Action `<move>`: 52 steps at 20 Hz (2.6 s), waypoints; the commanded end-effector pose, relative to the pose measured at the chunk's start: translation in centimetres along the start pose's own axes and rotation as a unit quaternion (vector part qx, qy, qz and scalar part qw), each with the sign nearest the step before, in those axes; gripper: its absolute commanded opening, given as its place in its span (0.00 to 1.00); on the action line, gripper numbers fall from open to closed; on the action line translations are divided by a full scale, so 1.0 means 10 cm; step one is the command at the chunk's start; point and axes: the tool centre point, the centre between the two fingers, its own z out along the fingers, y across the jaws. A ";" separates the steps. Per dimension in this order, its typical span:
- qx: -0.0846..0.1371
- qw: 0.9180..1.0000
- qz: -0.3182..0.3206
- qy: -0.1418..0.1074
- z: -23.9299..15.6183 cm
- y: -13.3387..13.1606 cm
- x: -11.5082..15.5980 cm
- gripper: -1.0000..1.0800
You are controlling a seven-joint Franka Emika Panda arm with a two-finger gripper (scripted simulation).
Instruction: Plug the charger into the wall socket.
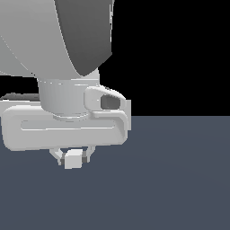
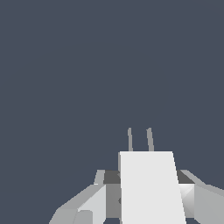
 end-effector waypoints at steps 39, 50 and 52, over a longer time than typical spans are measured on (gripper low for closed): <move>-0.088 0.973 0.216 0.000 -0.57 0.87 0.93 0.00; -0.087 0.973 0.216 0.000 -0.49 0.97 1.12 0.00; -0.087 0.973 0.216 0.000 -0.46 1.01 1.19 0.00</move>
